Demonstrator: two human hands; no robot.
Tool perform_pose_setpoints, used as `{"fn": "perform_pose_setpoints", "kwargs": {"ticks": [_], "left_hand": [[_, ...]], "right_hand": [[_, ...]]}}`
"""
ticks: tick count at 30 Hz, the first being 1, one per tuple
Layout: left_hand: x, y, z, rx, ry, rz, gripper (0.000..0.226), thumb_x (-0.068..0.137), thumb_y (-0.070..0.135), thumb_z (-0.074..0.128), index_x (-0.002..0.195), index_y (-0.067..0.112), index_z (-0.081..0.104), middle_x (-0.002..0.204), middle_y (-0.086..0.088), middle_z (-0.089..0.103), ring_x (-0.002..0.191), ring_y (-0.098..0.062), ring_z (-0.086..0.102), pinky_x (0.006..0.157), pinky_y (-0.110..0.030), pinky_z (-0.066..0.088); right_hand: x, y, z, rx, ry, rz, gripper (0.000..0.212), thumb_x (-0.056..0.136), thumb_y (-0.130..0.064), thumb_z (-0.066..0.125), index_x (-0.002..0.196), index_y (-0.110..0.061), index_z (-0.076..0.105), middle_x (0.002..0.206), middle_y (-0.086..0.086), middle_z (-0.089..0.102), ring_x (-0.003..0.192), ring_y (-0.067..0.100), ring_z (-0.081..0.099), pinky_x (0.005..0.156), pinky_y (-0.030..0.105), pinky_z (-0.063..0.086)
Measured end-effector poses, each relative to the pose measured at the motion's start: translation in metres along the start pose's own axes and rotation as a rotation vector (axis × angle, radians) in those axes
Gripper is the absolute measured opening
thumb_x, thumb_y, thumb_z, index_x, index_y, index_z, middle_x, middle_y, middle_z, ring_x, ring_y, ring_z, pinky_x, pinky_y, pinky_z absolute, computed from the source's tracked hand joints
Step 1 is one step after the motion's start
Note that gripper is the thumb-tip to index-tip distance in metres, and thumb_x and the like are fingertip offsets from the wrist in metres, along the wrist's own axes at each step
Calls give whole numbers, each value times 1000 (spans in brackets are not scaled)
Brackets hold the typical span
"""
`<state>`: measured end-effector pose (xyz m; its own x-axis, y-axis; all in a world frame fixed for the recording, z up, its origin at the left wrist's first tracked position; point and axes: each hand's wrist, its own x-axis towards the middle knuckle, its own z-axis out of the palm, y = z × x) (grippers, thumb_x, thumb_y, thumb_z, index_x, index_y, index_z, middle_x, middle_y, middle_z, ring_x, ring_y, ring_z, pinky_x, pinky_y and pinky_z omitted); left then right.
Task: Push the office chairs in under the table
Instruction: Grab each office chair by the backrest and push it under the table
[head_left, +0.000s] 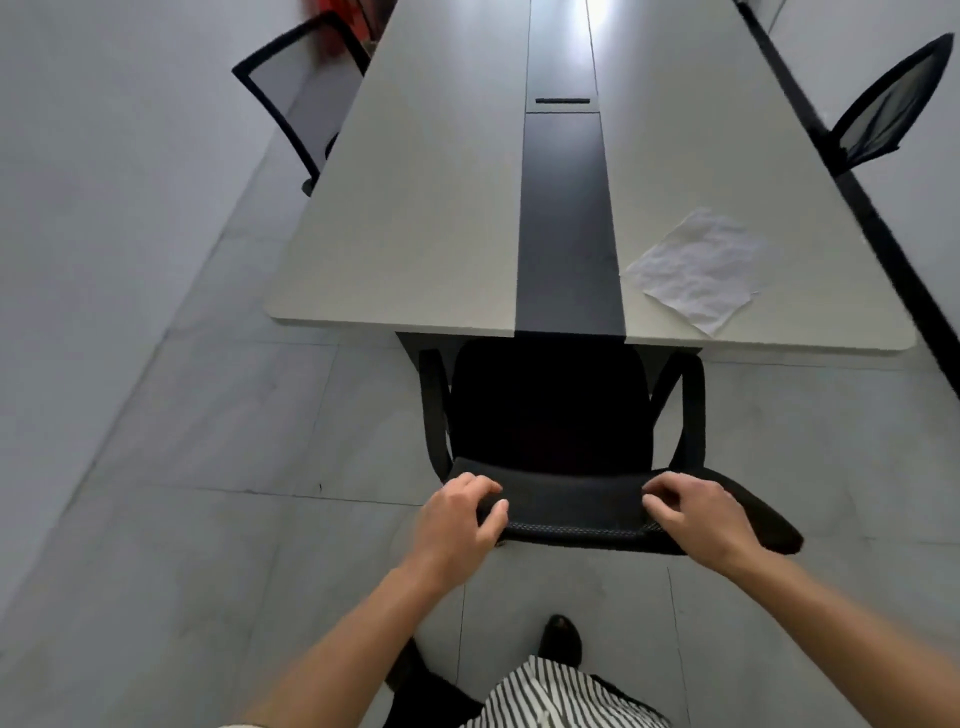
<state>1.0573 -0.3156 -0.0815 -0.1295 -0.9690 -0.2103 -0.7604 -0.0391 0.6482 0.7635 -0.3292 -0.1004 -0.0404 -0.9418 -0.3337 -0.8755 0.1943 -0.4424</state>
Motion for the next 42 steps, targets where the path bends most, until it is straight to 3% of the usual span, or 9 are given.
{"fn": "perform_pose_setpoints", "kwargs": {"ticks": [5,9,13,18,22,30,32,36,42], "left_hand": [[-69,-41,-69,-351,178,-204,9,87,28,61,91,26,68,81,11,71,78,0,65,70,-17,52],[-141,-113,-124,-637,364,-482,18,77,36,63,88,23,70,78,0,75,77,-16,70,71,-29,53],[-214,-185,-173,-780,567,-698,13,89,7,57,85,11,69,68,-6,74,73,-28,68,63,-34,50],[-279,-253,-218,-812,710,-842,14,90,2,54,85,5,67,75,-15,71,69,-29,65,60,-32,47],[-282,-288,-247,-862,743,-855,14,90,2,54,86,4,67,78,-18,72,71,-31,65,63,-33,48],[-190,-361,-323,-879,732,-785,15,89,3,55,85,8,69,71,-9,75,72,-28,70,62,-35,51],[-160,-383,-357,-866,741,-760,14,89,3,56,87,8,69,73,-9,75,73,-26,71,63,-34,51],[-107,-418,-441,-826,787,-735,15,88,1,57,87,9,69,75,-8,76,72,-24,71,63,-34,52],[-24,-469,-540,-791,863,-670,14,88,4,56,89,11,68,78,-5,76,72,-18,72,68,-37,53]], "right_hand": [[-8,-140,17,433,-93,-207,13,89,-27,63,98,-22,71,86,-10,71,85,5,66,78,23,53],[-29,-243,45,616,-233,-259,12,90,-17,62,96,-15,71,85,1,74,79,12,70,70,19,54],[-49,-312,87,677,-309,-257,10,89,-12,62,90,-14,72,80,7,75,74,13,70,67,25,52],[-61,-371,140,667,-372,-194,12,88,-9,63,86,-13,73,80,4,77,74,19,71,69,35,50],[-56,-411,159,645,-393,-204,11,88,-10,63,86,-13,74,80,6,76,75,18,72,71,38,51],[25,-499,191,635,-358,-206,12,88,-8,62,87,-12,73,79,4,77,74,18,72,65,27,52],[59,-538,202,645,-362,-214,12,88,-8,63,86,-12,73,79,3,77,75,19,72,62,21,52],[129,-630,209,662,-388,-260,11,88,-9,62,87,-12,73,79,3,77,76,20,72,66,29,52],[222,-764,199,653,-390,-399,12,87,-7,63,88,-13,73,81,3,77,73,16,72,61,21,52]]}}
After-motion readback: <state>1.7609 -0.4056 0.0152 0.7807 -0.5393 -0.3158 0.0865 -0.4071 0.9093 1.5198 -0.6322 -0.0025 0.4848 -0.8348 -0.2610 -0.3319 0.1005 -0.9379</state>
